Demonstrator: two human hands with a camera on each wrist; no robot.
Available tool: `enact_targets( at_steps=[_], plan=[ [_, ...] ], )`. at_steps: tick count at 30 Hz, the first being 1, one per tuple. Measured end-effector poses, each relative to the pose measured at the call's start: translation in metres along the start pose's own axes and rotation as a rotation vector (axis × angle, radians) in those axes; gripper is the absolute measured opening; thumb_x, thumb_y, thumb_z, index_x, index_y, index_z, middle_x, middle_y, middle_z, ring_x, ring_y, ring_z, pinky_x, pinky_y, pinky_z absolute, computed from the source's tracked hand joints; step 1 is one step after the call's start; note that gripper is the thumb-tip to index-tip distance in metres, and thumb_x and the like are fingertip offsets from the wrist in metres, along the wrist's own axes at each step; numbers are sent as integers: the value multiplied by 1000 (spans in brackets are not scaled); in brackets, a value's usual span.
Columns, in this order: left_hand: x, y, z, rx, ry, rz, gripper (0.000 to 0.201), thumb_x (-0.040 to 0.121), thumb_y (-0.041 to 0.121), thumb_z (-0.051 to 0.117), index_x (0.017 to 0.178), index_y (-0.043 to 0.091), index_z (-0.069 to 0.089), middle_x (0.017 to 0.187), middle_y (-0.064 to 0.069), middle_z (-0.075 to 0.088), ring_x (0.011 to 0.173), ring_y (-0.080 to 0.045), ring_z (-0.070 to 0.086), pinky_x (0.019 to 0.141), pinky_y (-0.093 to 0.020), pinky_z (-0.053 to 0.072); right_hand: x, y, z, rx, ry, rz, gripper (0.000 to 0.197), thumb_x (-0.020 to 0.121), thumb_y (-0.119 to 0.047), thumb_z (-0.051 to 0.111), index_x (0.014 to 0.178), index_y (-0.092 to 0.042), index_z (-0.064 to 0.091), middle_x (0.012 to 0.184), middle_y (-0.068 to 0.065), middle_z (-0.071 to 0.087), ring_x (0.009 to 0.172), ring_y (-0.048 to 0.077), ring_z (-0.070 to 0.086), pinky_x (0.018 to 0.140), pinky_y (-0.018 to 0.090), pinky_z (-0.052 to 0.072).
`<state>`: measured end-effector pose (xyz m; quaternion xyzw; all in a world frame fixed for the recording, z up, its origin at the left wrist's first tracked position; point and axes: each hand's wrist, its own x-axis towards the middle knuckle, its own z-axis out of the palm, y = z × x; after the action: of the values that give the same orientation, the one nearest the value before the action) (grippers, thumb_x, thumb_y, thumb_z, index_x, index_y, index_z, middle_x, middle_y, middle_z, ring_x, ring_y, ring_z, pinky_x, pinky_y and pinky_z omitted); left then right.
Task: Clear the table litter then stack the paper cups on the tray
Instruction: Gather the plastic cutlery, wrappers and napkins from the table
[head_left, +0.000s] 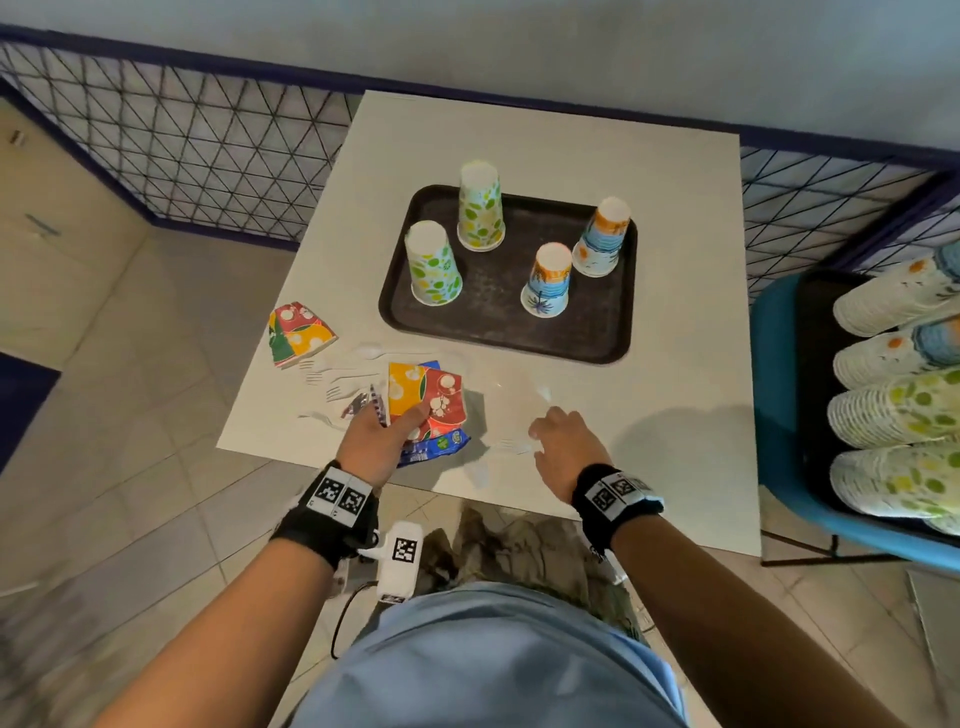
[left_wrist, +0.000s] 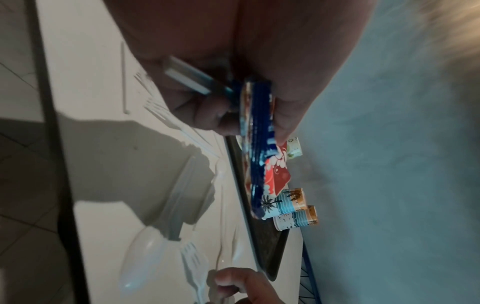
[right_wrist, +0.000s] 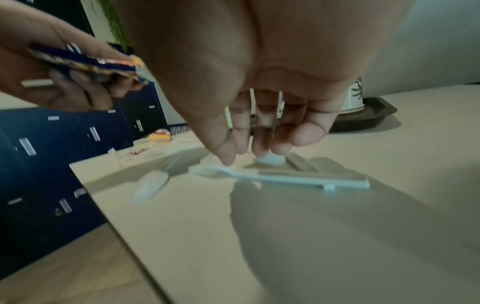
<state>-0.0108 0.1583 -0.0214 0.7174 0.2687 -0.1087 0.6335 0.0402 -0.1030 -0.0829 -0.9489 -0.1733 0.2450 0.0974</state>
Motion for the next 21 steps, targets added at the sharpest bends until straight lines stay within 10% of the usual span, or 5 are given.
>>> enact_targets(
  at_steps=[15, 21],
  plan=[
    [-8, -22, -31, 19, -50, -3, 6, 99, 30, 71, 100, 32, 77, 107, 0, 83, 101, -23, 80, 104, -54, 57, -13, 5, 15, -101, 81, 64, 18, 83, -12, 60, 98, -5, 64, 107, 9, 56, 103, 31, 50, 81, 42, 47],
    [-9, -22, -27, 0, -65, -1, 8, 99, 29, 71, 105, 31, 76, 107, 2, 83, 101, -23, 80, 103, -55, 57, -5, 11, -8, 426, 253, 255, 6, 91, -7, 48, 95, -6, 45, 77, 10, 54, 66, 32, 53, 58, 32, 37]
  ],
)
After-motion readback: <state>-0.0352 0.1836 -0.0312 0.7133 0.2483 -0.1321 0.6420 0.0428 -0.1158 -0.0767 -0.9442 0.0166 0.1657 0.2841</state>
